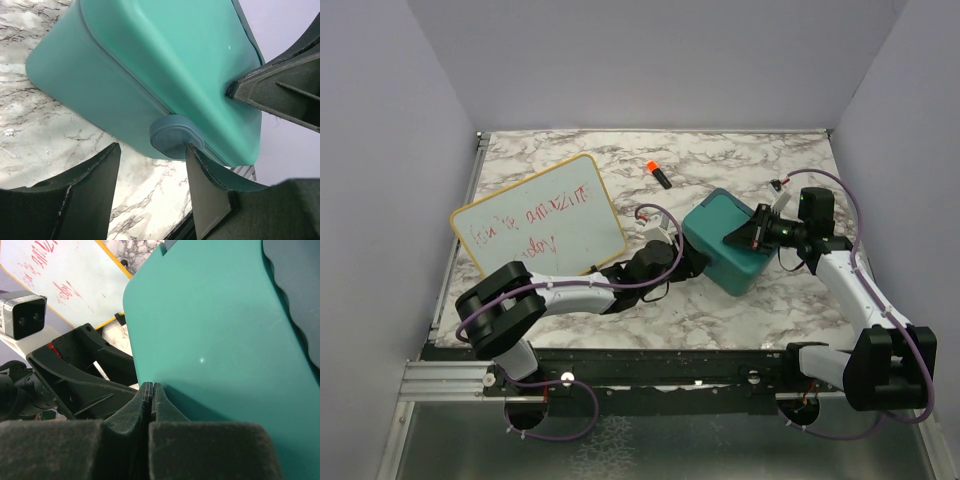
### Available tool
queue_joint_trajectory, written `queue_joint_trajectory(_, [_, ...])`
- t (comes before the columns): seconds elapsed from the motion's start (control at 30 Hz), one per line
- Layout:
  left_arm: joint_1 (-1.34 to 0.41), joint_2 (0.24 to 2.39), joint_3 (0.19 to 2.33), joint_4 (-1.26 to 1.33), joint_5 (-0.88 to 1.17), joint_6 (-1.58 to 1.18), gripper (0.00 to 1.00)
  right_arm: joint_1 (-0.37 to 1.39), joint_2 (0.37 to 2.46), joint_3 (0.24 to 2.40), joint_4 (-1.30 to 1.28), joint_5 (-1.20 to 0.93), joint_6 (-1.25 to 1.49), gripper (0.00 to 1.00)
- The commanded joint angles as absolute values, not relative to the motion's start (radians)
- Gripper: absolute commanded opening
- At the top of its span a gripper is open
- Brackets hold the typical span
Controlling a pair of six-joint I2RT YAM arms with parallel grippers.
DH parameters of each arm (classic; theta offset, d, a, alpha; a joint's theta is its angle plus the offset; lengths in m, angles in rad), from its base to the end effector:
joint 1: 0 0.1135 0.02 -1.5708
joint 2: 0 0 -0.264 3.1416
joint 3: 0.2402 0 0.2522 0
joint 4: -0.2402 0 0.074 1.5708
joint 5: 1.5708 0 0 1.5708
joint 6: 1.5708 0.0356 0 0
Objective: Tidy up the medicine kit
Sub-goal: Close the medicine box at the center of the board.
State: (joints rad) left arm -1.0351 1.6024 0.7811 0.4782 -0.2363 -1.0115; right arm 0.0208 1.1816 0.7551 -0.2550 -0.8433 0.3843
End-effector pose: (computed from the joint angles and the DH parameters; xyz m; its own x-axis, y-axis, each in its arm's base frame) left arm 0.1814 -0.2893 0.2024 -0.7044 -0.4278 -0.5664 0.2383 0.6091 -0.7564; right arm 0.2429 0.0316 0.2495 -0.8065 0.2326 -0.5436 -0.3143 0.6101 0.7273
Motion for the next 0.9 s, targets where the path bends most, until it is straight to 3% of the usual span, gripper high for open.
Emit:
queue_joint_trajectory(0.0, [-1.032,1.577,0.788,0.462,-0.266,-0.978,0.55,0.031,1.198,0.712,-0.37,-0.77,0.356,0.01])
queue_joint_trajectory(0.87, [-1.032,1.656,0.824,0.46,-0.278,-0.937,0.55,0.031,1.206,0.698,-0.356,-0.77,0.36,0.01])
